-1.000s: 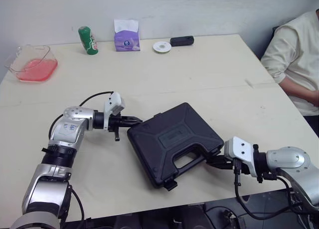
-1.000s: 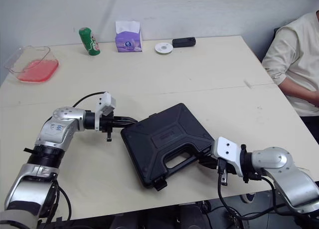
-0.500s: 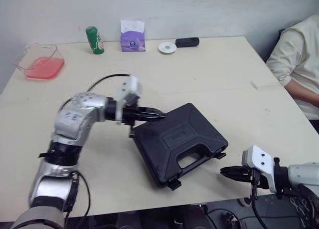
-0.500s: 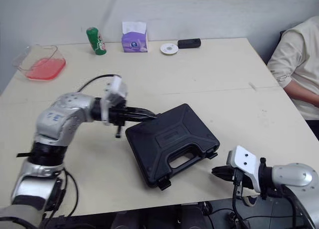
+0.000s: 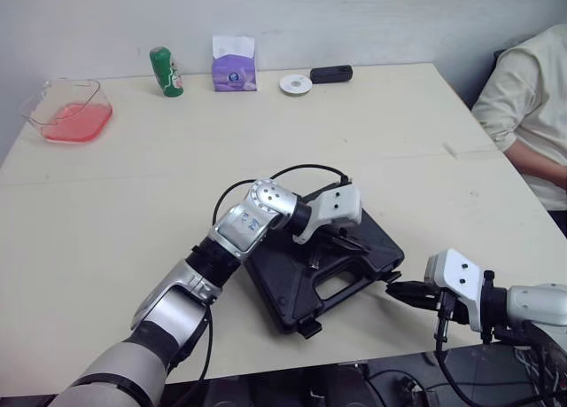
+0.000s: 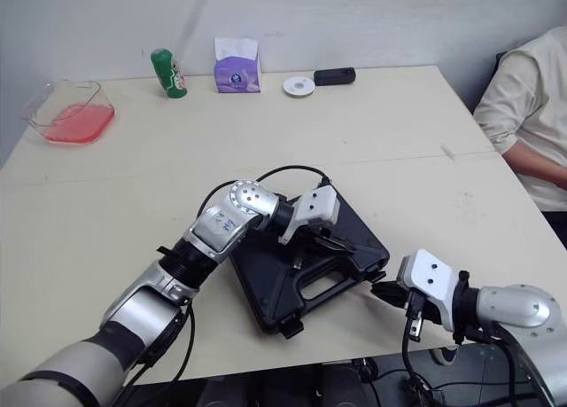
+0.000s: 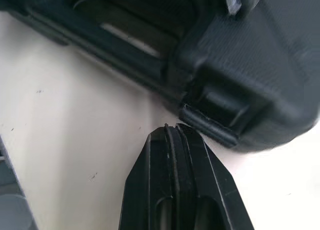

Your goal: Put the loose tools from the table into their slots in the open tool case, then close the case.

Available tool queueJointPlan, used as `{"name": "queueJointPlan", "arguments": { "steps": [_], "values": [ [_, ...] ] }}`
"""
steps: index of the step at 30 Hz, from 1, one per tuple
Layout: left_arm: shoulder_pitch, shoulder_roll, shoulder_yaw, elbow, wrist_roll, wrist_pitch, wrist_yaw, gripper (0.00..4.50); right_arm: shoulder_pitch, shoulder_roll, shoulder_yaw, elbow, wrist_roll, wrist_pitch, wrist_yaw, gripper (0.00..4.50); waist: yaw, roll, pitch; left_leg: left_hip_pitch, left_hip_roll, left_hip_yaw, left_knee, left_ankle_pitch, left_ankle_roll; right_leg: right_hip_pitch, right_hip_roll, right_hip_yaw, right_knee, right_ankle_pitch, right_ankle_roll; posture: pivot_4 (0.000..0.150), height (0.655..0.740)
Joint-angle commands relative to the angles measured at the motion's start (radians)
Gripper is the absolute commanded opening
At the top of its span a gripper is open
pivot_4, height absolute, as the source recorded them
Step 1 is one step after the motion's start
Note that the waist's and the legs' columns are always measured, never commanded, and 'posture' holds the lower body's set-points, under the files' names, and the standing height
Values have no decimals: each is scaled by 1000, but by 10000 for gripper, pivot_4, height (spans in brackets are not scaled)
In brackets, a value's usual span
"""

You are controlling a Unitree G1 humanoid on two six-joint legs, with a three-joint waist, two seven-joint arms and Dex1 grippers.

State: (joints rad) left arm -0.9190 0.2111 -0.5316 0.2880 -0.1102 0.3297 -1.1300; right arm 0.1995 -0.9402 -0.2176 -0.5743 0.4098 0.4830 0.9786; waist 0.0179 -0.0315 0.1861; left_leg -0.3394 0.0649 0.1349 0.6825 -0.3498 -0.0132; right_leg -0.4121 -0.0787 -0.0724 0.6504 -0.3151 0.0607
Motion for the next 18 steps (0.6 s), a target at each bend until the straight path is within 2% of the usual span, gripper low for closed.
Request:
{"name": "queueJointPlan", "arguments": {
  "steps": [1, 5, 8, 18],
  "values": [
    [21, 18, -59, 68, 86, -11, -10, 309, -38, -10, -9, -7, 11, 0, 1, 0, 0, 0, 0, 0, 0, 0, 0, -1, 2, 1, 0, 0, 0, 0, 0, 1500, 7244],
    [48, 31, -74, 50, 105, -34, -25, 309, -122, -4, -8, -8, 51, 45, -5, 0, -10, 0, 0, 0, 1, 0, 0, -2, 4, 1, -1, 0, -1, 1, 0, 1500, 7244],
    [60, 29, -75, 38, 108, -34, -23, 309, -153, -4, 13, 3, 28, 44, -4, 0, -20, 0, 0, 0, 2, -1, 0, -2, 4, 1, -3, 0, -1, 1, 0, 1500, 7244],
    [76, 26, -63, 32, 117, -10, 6, 309, -168, -10, 33, 20, 37, 60, 18, 0, -19, -2, -2, 0, 3, -6, 0, -2, 4, 3, -3, -3, -4, 2, -1, 1500, 7244]
  ]
}}
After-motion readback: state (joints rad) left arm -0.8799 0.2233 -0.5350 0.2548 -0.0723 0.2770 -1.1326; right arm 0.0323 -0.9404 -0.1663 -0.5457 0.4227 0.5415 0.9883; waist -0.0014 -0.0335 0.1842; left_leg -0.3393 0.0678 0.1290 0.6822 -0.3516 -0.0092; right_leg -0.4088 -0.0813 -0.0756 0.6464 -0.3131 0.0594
